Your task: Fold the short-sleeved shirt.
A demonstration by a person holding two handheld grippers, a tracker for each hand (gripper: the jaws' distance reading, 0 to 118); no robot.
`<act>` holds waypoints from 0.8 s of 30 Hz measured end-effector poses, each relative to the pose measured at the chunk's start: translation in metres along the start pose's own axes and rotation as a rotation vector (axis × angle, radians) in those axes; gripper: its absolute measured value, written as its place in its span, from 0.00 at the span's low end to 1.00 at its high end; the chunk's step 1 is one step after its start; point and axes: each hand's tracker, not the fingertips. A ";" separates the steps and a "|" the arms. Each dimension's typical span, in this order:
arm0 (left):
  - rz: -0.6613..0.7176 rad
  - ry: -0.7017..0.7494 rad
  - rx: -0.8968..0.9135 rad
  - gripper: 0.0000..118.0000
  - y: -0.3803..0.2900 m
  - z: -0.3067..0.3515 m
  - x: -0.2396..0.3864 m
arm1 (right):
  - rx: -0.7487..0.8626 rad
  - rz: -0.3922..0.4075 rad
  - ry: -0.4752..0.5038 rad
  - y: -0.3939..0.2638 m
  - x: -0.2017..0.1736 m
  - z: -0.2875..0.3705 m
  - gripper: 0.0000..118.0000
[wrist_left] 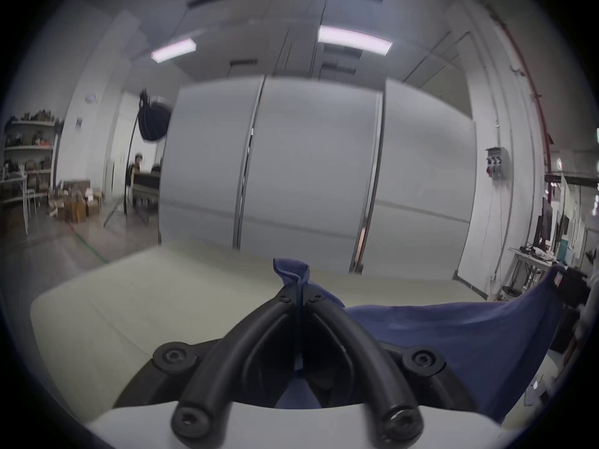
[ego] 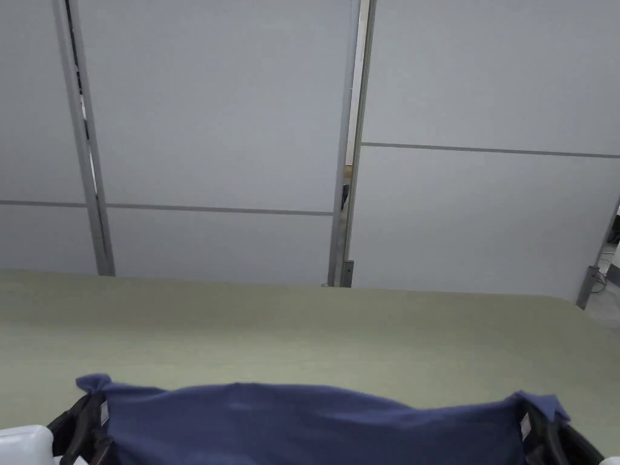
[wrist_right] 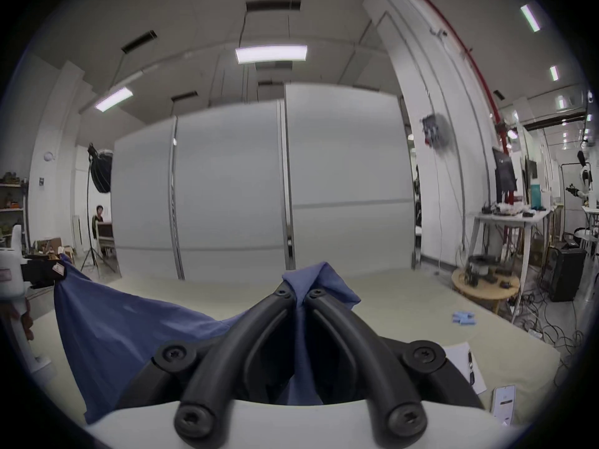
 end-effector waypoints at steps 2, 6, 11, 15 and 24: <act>-0.014 -0.007 0.078 0.01 0.008 0.025 0.006 | 0.060 -0.027 0.000 0.019 -0.012 0.024 0.03; -0.014 -0.024 0.120 0.01 0.022 0.048 0.010 | 0.107 -0.053 -0.006 0.039 -0.018 0.047 0.03; 0.005 -0.042 0.123 0.01 0.040 0.035 0.005 | 0.112 -0.050 0.003 0.060 -0.012 0.036 0.03; 0.035 -0.070 0.109 0.01 0.064 -0.004 -0.001 | 0.120 -0.055 0.008 0.082 -0.009 -0.001 0.03; 0.123 -0.070 0.050 0.01 0.113 -0.156 -0.001 | 0.129 -0.045 0.021 0.121 -0.013 -0.158 0.03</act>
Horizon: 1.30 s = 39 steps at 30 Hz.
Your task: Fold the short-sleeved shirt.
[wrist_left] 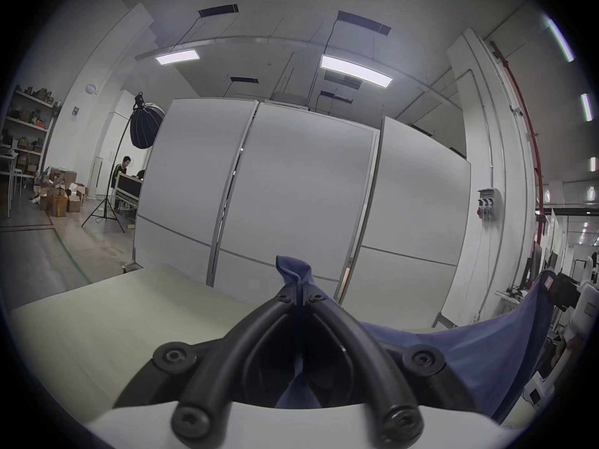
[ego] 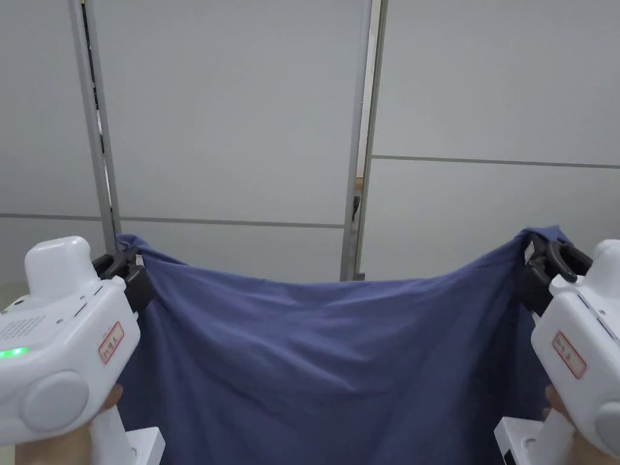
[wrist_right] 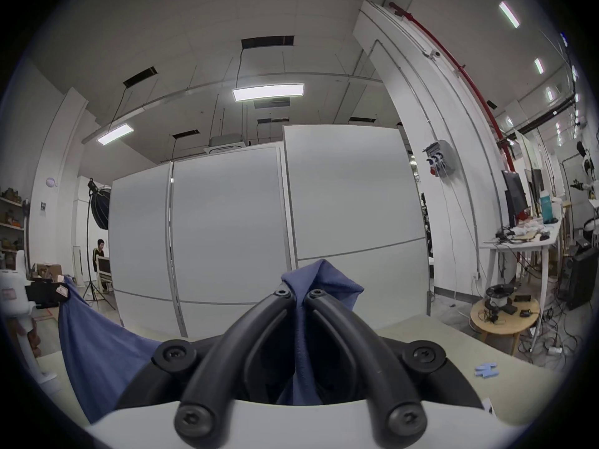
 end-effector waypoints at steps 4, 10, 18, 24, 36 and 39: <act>0.000 0.005 0.009 0.01 0.015 -0.067 0.003 | 0.022 0.024 0.010 0.005 -0.006 -0.068 0.03; 0.017 0.011 0.081 0.01 0.031 -0.126 0.010 | 0.072 0.065 0.030 0.016 -0.006 -0.146 0.03; 0.058 0.005 0.084 0.01 0.012 -0.135 0.007 | 0.095 0.082 0.046 -0.002 0.000 -0.157 0.03; 0.065 0.024 0.017 0.01 -0.022 -0.091 -0.003 | -0.012 0.042 0.068 -0.038 0.012 -0.108 0.03; 0.011 0.077 -0.310 0.01 -0.128 0.083 -0.052 | -0.395 0.039 0.091 -0.131 0.026 0.094 0.03; -0.049 0.107 -0.424 0.01 -0.163 0.125 -0.064 | -0.517 0.050 0.084 -0.155 0.031 0.145 0.03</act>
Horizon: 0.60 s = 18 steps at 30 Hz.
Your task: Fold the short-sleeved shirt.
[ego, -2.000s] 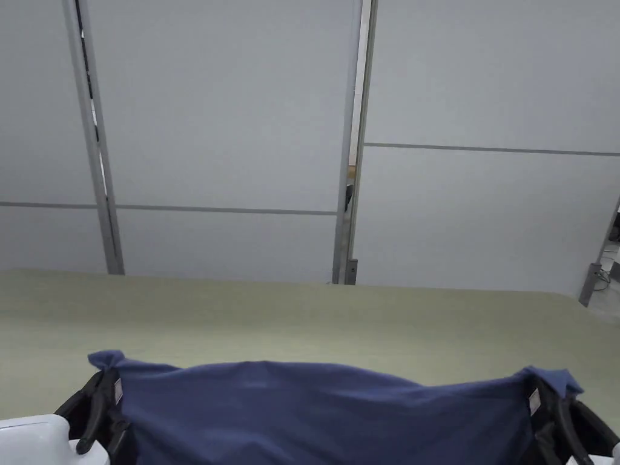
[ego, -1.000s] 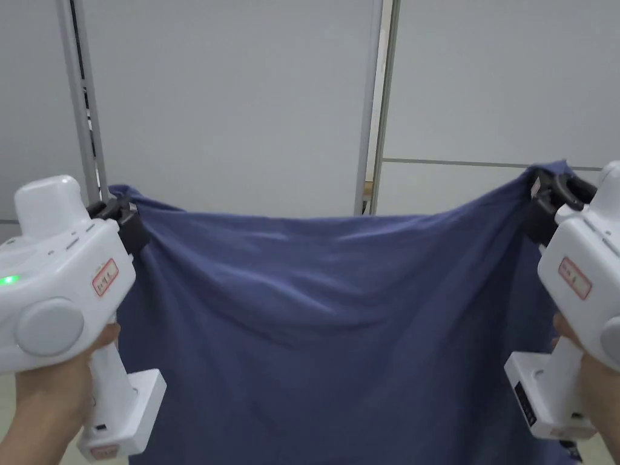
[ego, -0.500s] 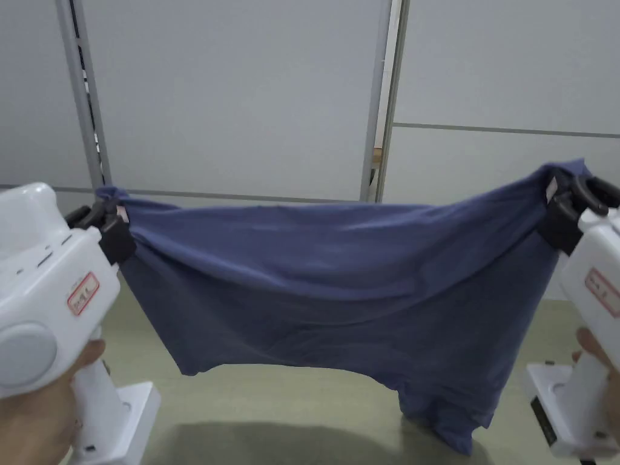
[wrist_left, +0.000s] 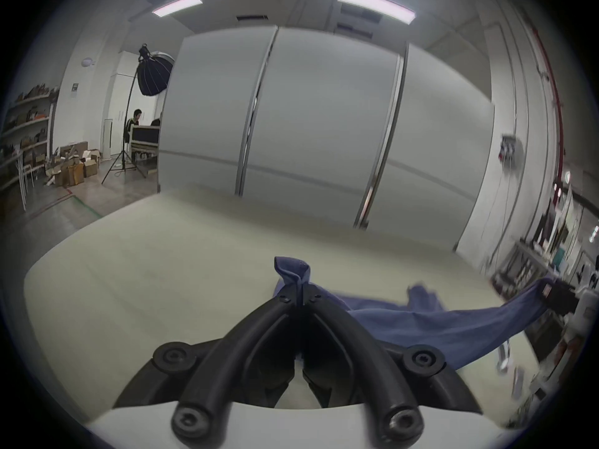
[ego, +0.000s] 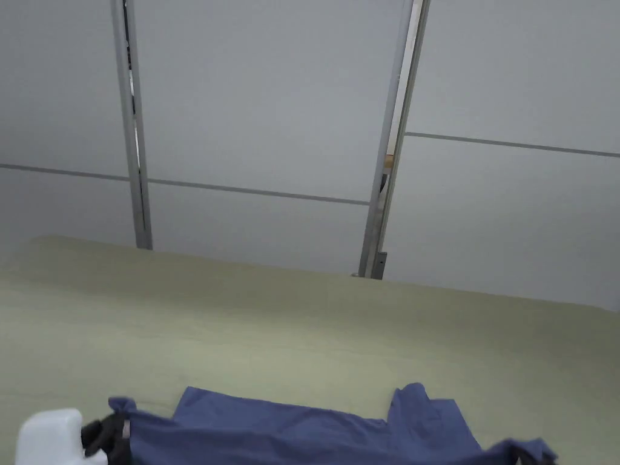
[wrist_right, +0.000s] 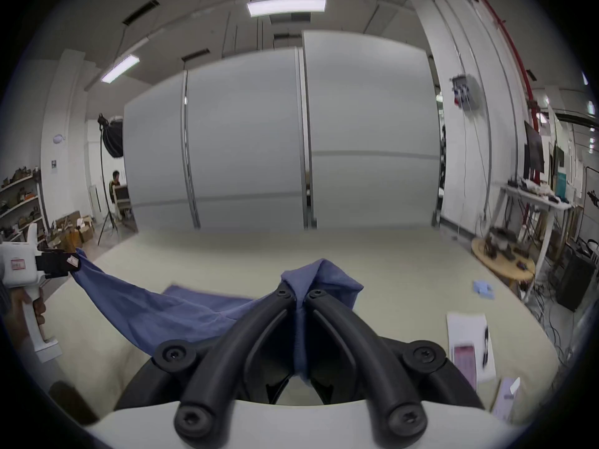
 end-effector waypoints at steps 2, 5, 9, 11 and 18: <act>-0.024 0.016 -0.072 0.01 -0.030 0.016 -0.011 | -0.094 0.007 -0.008 -0.031 0.005 0.019 0.03; -0.020 0.024 -0.214 0.01 -0.069 0.032 -0.029 | -0.236 0.030 -0.012 -0.073 0.009 0.043 0.03; -0.039 0.045 -0.396 0.01 -0.104 0.036 -0.047 | -0.491 0.069 -0.021 -0.121 0.016 0.047 0.03; -0.068 0.054 -0.499 0.01 -0.120 0.029 -0.053 | -0.605 0.027 -0.015 -0.144 0.022 0.044 0.03; -0.097 0.101 -0.727 0.01 -0.156 -0.001 -0.079 | -0.818 -0.067 -0.068 -0.182 0.042 0.023 0.03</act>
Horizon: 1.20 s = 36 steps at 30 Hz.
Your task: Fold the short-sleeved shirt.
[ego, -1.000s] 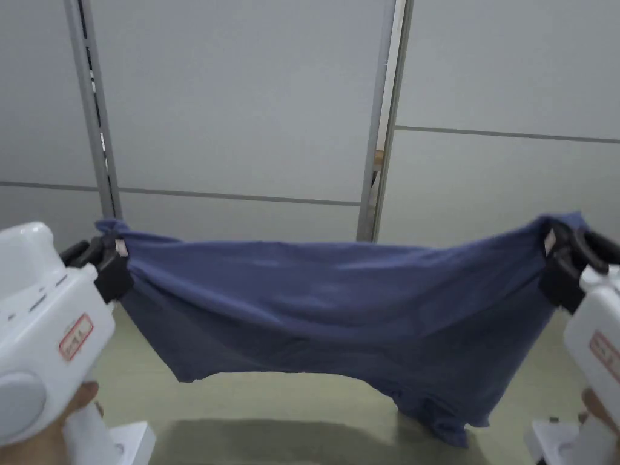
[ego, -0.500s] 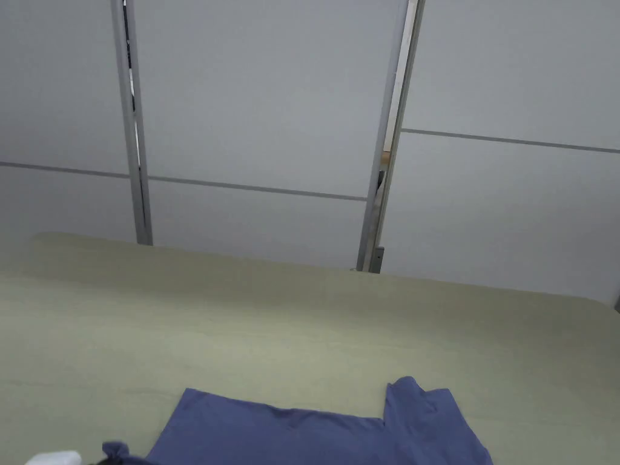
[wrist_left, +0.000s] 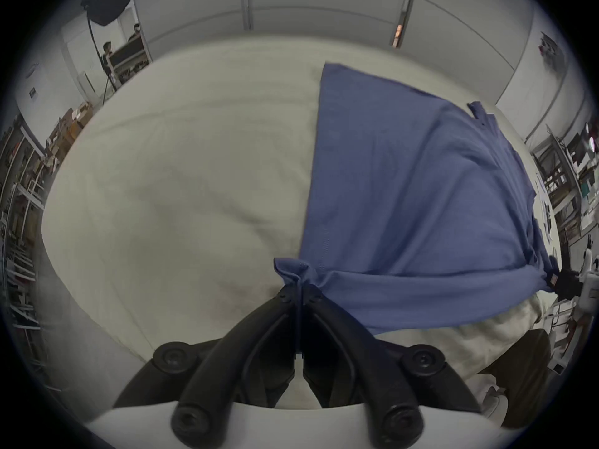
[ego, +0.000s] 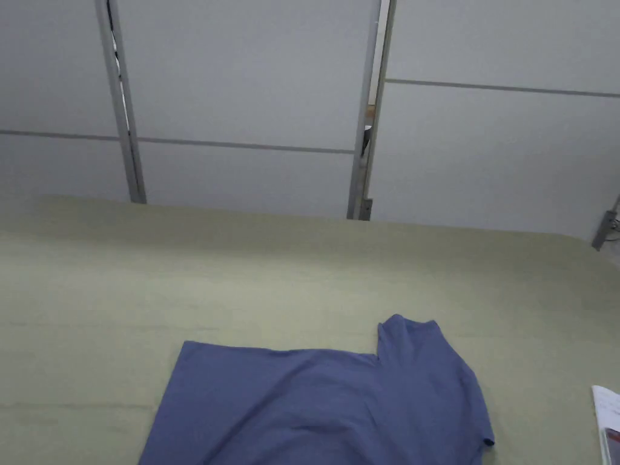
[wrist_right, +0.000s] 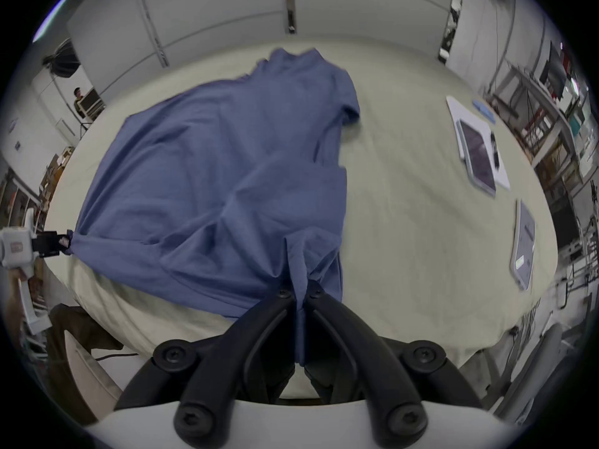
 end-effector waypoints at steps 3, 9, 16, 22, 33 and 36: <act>-0.059 0.022 -0.012 0.01 0.000 -0.008 0.002 | -0.048 0.065 -0.044 0.001 0.002 -0.013 0.03; -0.183 0.062 0.011 0.01 -0.005 -0.009 0.013 | -0.068 0.103 -0.070 -0.005 0.003 -0.028 0.03; -0.098 -0.081 0.233 1.00 -0.004 0.059 0.003 | 0.195 0.181 -0.164 -0.004 0.001 0.025 0.98; -0.002 -0.110 0.751 1.00 0.013 0.159 0.027 | 0.754 -0.028 -0.043 0.009 -0.011 0.138 1.00; -0.034 -0.201 0.908 0.00 0.015 0.190 0.054 | 1.001 -0.023 0.072 0.009 -0.061 0.187 0.01; 0.004 -0.170 0.818 0.00 0.018 0.177 0.041 | 0.981 0.018 0.059 0.008 -0.063 0.176 0.01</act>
